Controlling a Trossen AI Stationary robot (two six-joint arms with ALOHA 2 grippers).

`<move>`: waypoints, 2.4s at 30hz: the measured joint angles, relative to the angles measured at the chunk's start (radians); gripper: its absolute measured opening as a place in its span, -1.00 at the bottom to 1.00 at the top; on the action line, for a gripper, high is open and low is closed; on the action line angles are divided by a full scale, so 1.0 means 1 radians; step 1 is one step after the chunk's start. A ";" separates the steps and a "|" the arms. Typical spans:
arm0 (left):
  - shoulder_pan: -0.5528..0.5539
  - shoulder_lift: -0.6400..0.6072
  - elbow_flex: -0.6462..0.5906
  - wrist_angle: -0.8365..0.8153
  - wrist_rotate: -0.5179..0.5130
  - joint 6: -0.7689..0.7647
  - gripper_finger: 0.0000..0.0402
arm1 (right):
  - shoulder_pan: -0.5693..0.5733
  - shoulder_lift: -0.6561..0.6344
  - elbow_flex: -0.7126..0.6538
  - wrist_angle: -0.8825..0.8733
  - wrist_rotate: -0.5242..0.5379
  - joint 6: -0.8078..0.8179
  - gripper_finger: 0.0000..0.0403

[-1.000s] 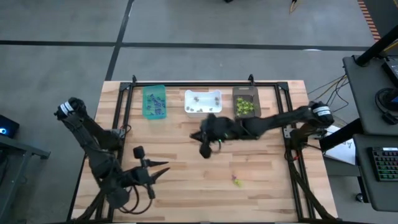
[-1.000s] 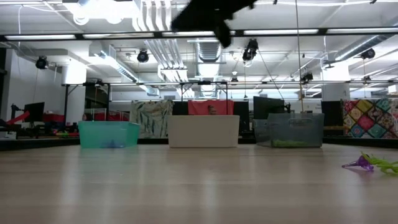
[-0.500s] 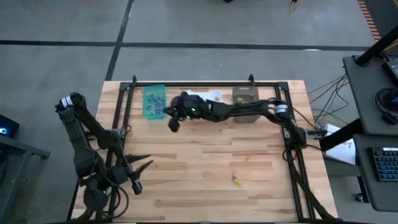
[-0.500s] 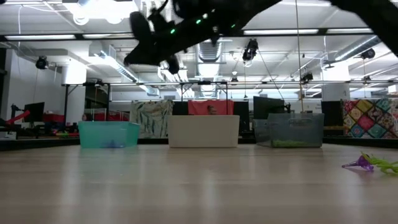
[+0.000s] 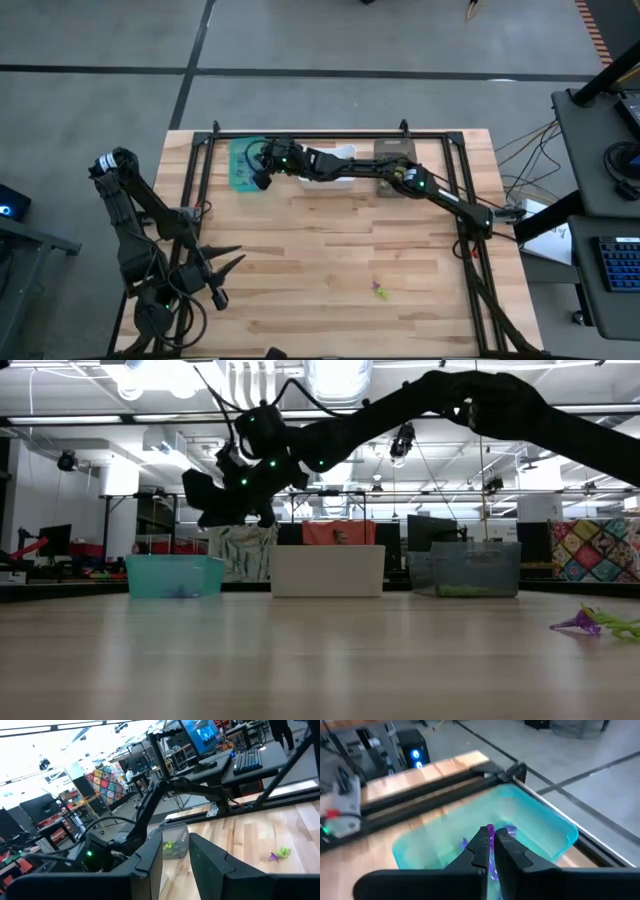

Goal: Sort Halloween decoration
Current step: Put the purple witch toy into the light blue bin

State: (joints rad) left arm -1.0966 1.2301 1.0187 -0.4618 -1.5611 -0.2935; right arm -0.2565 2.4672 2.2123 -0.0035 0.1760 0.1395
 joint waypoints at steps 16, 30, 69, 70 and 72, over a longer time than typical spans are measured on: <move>0.002 0.000 -0.002 -0.001 -0.010 -0.025 -0.61 | 0.001 0.012 0.012 -0.018 0.000 -0.003 -0.80; 0.002 0.001 -0.006 0.000 0.006 -0.105 -0.61 | 0.028 -0.104 0.088 -0.328 -0.181 0.004 -0.32; 0.245 0.274 0.001 0.342 0.470 -0.077 -0.61 | 0.796 -0.873 -0.755 -0.790 0.202 0.275 -0.51; 0.266 0.285 0.001 0.378 0.512 -0.037 -0.61 | 0.812 -0.883 -0.776 -0.790 0.202 0.295 -0.51; 0.305 0.310 0.001 0.457 0.595 0.051 -0.61 | 0.845 -0.901 -0.817 -0.788 0.202 0.331 -0.50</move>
State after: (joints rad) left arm -0.7911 1.5403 1.0195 -0.0047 -0.9664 -0.2429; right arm 0.5883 1.5663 1.3950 -0.7916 0.3782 0.4704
